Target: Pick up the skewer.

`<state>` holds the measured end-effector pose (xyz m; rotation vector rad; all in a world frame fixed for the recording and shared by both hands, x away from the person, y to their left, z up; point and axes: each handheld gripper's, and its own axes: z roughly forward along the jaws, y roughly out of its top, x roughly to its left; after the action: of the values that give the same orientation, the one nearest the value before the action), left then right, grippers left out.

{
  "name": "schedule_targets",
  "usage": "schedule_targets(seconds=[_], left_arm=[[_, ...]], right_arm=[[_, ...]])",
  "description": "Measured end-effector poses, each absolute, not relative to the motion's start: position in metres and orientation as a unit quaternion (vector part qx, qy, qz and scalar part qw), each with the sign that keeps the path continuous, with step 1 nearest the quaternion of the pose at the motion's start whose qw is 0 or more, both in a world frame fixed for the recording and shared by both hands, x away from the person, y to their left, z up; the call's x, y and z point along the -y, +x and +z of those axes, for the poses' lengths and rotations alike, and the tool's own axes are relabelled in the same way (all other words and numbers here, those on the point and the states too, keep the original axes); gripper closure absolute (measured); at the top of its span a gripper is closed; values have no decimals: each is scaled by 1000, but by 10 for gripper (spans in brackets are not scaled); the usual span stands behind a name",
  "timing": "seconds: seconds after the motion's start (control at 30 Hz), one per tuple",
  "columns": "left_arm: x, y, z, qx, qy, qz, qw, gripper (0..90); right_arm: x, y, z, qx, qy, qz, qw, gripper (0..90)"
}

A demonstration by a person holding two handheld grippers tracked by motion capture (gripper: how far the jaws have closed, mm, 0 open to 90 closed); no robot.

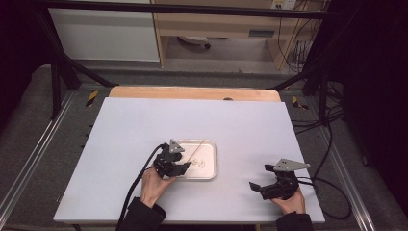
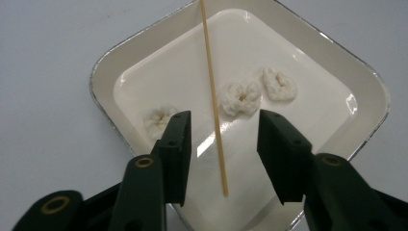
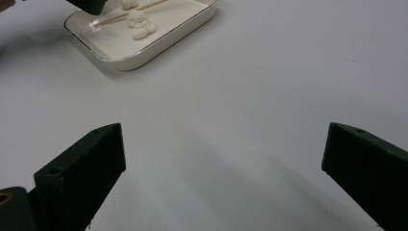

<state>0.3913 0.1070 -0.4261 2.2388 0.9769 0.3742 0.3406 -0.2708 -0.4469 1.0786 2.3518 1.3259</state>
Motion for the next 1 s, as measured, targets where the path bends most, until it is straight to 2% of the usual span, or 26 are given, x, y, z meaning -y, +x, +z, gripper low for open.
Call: schedule_targets(seconds=[0.17, 0.4, 0.73, 1.0], left_arm=[[-102, 396, -431, -371, 859, 140, 324, 689], [-99, 399, -435, -372, 859, 144, 321, 779], [-96, 400, -439, -368, 861, 151, 316, 857], [-96, 400, -440, -368, 861, 154, 315, 876]], right_arm=[[270, 341, -447, -803, 370, 453, 115, 21], [270, 341, -447, -803, 370, 453, 115, 21], [270, 341, -448, -803, 369, 454, 115, 21], [270, 341, -448, -804, 368, 453, 116, 21]])
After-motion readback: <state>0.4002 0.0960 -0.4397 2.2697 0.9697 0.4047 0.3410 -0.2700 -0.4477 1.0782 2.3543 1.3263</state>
